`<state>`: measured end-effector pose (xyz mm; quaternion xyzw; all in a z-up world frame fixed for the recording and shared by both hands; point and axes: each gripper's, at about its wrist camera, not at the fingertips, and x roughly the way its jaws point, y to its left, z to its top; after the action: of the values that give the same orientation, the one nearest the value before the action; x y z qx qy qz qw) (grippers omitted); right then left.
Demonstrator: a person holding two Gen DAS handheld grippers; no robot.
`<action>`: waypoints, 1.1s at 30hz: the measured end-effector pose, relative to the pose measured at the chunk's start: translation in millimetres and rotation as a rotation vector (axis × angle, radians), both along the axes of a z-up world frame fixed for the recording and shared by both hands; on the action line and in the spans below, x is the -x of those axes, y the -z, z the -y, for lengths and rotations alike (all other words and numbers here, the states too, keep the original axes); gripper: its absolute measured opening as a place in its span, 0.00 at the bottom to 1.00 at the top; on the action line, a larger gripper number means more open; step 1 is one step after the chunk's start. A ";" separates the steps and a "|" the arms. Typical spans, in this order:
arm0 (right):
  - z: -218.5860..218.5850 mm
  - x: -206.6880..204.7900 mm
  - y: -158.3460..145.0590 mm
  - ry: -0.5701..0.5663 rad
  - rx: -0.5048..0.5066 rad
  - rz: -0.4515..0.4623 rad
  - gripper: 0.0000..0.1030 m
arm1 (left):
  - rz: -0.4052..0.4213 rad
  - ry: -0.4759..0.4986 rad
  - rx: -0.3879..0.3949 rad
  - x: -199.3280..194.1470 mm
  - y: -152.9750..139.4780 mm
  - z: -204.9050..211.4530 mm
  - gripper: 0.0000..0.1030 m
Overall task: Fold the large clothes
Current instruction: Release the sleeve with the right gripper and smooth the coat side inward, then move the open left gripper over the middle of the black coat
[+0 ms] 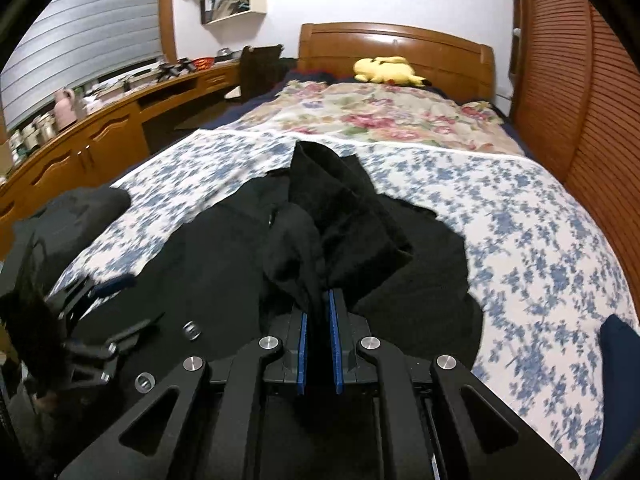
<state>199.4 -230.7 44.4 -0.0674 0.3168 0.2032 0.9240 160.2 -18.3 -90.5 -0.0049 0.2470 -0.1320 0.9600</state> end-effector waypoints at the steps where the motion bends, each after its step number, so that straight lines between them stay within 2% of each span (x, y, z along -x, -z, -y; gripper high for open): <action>1: -1.5 3.0 2.3 -0.007 -0.001 -0.008 0.10 | 0.001 -0.003 0.002 0.7 -0.2 -1.9 0.73; 5: -3.0 14.6 20.7 -0.022 -0.017 -0.054 0.10 | 0.001 -0.019 0.002 1.6 0.1 -9.9 0.73; 8: -5.3 16.5 36.9 -0.039 -0.066 -0.121 0.10 | -0.005 -0.031 0.003 0.2 1.4 -16.9 0.73; 13: -16.5 21.7 53.0 -0.039 -0.019 -0.127 0.13 | -0.011 -0.058 0.034 -4.4 -1.2 -32.1 0.73; 15: -22.6 21.9 56.0 -0.033 0.004 -0.127 0.16 | -0.013 -0.068 0.037 -4.7 -0.5 -37.4 0.73; 22: -31.6 35.6 55.1 -0.057 0.007 -0.139 0.44 | -0.022 -0.091 0.052 -3.4 3.2 -48.9 0.73; 27: -25.7 43.5 52.2 -0.079 -0.009 -0.137 0.48 | -0.025 -0.089 0.046 -0.3 3.8 -49.7 0.73; 33: -14.5 58.4 50.1 -0.083 0.005 -0.091 0.51 | -0.019 -0.088 0.059 12.3 1.4 -55.7 0.73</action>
<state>141.0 -216.2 -5.6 -0.0734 0.3558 0.2437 0.8992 147.9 37.4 -91.9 -0.0450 0.2515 -0.0969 0.9619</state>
